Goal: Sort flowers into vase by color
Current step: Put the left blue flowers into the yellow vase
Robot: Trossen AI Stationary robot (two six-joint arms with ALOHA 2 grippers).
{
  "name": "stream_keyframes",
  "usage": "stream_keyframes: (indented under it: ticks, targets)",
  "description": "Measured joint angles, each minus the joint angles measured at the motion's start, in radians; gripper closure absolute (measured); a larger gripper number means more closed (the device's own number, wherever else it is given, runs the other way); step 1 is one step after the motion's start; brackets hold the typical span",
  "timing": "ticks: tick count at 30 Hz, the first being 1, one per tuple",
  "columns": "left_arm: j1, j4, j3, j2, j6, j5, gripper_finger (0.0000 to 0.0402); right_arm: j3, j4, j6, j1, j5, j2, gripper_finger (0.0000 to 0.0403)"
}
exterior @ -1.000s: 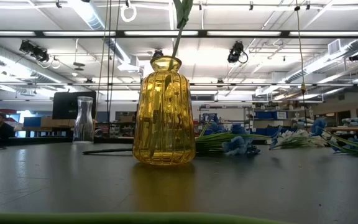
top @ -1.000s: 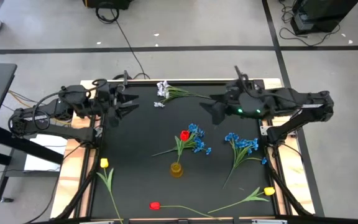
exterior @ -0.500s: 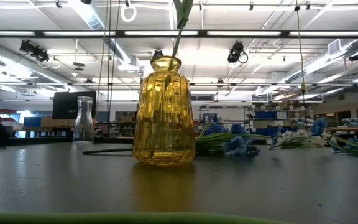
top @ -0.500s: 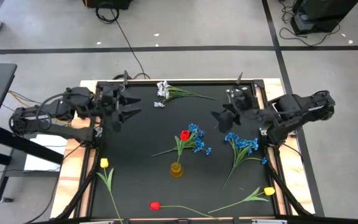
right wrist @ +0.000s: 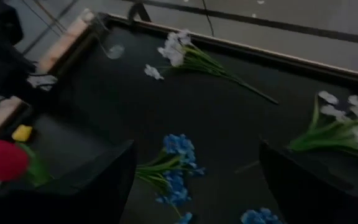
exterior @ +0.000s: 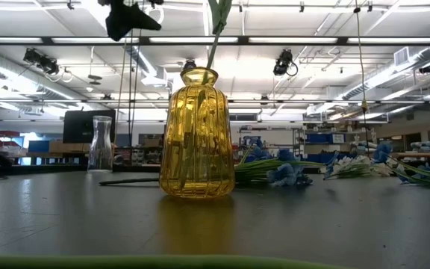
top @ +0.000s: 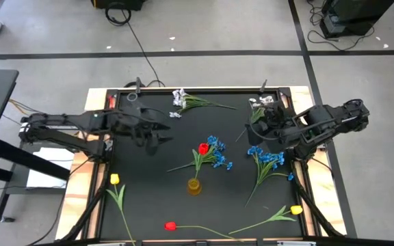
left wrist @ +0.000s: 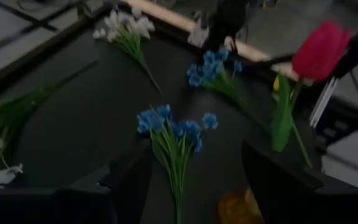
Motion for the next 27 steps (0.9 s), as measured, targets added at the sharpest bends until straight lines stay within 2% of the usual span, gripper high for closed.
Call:
stream_keyframes:
  ticks: [6, 13, 16, 20, 27]
  targets:
    - [-0.01, -0.003, 0.0, 0.121, 0.032, 0.0, 0.015, -0.108, 0.013, 0.102, 0.0, -0.058, -0.056, 0.0058]
    - [0.023, -0.002, -0.001, 0.294, 0.111, 0.0, 0.0151, -0.25, 0.146, 0.156, 0.023, -0.149, -0.115, 0.0058]
    - [0.054, 0.06, -0.039, 0.361, 0.135, 0.01, 0.0158, -0.279, 0.199, 0.157, 0.047, -0.154, -0.124, 0.0058]
    - [0.075, 0.231, -0.113, 0.433, 0.128, 0.096, 0.0176, -0.286, 0.215, 0.181, 0.082, -0.153, -0.129, 0.0058]
    - [0.035, 0.415, -0.147, 0.563, 0.213, 0.136, 0.0202, -0.286, 0.212, 0.204, 0.125, -0.153, -0.14, 0.0058]
